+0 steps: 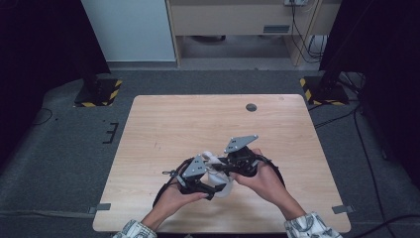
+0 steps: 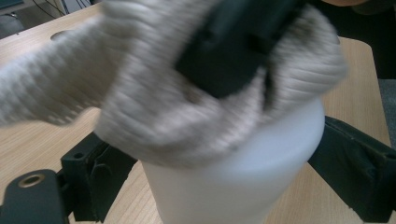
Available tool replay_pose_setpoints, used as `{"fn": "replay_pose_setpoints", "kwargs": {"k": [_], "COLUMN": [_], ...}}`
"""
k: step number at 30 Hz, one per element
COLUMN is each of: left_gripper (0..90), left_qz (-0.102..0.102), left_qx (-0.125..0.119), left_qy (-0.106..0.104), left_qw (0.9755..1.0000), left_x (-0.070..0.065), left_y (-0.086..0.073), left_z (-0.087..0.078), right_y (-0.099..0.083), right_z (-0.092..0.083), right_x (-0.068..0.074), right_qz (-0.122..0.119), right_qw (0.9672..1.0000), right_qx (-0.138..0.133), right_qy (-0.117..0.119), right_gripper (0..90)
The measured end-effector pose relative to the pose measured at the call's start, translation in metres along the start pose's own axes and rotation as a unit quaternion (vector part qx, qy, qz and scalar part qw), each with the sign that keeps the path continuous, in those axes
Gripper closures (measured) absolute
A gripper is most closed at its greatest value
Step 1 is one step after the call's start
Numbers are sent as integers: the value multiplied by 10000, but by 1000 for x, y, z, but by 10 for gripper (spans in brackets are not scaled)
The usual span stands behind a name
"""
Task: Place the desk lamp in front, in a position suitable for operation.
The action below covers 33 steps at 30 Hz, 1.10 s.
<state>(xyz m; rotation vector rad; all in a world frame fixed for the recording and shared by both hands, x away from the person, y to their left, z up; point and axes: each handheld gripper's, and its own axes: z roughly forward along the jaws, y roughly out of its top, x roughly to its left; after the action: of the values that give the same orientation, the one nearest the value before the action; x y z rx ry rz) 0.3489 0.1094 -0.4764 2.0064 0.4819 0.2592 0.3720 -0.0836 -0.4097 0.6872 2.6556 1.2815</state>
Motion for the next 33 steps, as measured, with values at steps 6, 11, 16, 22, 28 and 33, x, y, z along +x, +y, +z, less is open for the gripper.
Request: {"fn": "replay_pose_setpoints", "kwargs": {"k": [6,11,16,22,28,33], "left_gripper": [87,95,248,166,98,75], "left_qz": [29,86,47,-10,3,-27], "left_qx": [49,63,-31,-66,-124,-240], "left_qy": [33,19,16,29,-60,-88], "left_qw": [10000,9999,10000,10000,9999,9997], "left_x": [0,0,1,2,3,6], "left_y": [0,1,-1,0,2,7], "left_z": [-1,-2,-4,-1,13,25], "right_y": [-6,-11,-15,-16,-16,-16], "right_z": [-8,-17,-25,-24,-23,-23], "right_x": [10,8,-3,-5,-6,-7], "right_qz": [-134,-164,-5,-1,24,18], "right_qw": [9998,9997,9998,9999,9999,9999], "right_qx": [79,146,153,124,120,126], "right_qy": [105,50,-115,-89,-42,-25], "right_gripper": [748,748,748,748,748,749]}}
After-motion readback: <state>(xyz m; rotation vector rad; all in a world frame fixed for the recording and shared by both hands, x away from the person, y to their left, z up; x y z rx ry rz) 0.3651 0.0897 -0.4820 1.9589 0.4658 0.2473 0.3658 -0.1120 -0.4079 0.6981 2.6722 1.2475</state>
